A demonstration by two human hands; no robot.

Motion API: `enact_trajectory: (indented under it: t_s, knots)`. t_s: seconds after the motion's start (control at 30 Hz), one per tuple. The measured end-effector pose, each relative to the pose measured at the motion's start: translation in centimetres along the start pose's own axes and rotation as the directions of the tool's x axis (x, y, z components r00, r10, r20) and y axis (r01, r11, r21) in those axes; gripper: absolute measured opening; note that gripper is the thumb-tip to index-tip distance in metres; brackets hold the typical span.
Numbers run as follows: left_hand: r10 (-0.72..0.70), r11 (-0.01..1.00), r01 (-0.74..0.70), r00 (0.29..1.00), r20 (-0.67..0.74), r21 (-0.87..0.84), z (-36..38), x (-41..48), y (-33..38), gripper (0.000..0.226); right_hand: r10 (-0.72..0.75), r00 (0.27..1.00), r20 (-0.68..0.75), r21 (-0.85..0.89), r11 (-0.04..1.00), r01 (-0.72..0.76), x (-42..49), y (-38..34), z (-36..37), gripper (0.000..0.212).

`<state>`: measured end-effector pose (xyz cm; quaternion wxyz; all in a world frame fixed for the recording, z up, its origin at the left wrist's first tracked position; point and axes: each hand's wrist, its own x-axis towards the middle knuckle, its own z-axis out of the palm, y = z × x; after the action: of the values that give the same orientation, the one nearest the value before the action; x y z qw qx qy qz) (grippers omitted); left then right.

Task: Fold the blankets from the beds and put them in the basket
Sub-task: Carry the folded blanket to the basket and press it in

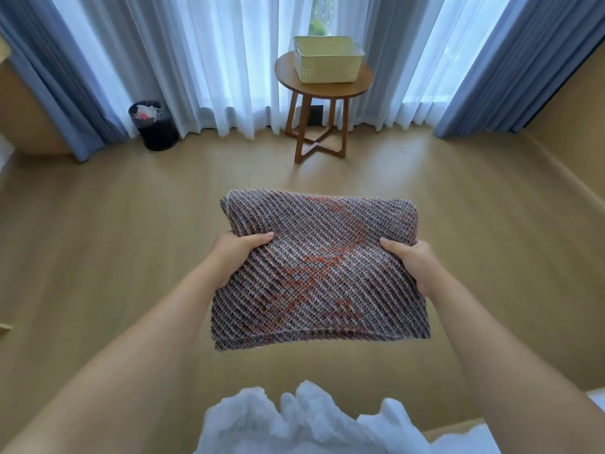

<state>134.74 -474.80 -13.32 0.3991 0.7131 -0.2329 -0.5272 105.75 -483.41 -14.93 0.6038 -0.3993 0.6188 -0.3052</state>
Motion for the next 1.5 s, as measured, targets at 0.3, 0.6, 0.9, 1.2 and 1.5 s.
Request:
enact_trajectory:
  t_s: [0.3,0.6,0.9,1.2,1.5]
  knots:
    - [-0.018,1.000,0.018,1.000,0.002,0.016,3.2,14.5,9.4,0.074,0.013,1.000,-0.006,-0.010,1.000,-0.013,15.3,-8.0,1.0,0.038]
    - [0.028,0.999,-0.030,0.998,0.047,0.035,4.6,32.3,23.5,0.077,-0.016,0.997,-0.080,0.021,1.000,0.018,32.1,-19.5,3.9,0.046]
    - [0.003,0.998,-0.007,0.999,0.050,0.069,9.0,47.8,34.7,0.082,-0.001,0.994,-0.106,0.046,0.999,0.006,48.0,-28.7,4.0,0.032]
    - [-0.009,1.000,0.009,1.000,-0.019,0.014,16.8,62.5,44.9,0.072,0.025,0.999,-0.047,0.039,0.999,-0.023,67.2,-38.5,1.3,0.048]
    - [-0.007,0.995,-0.002,0.995,-0.098,-0.100,20.4,73.5,54.8,0.076,0.007,0.999,0.048,0.030,1.000,-0.008,81.6,-49.5,1.8,0.037]
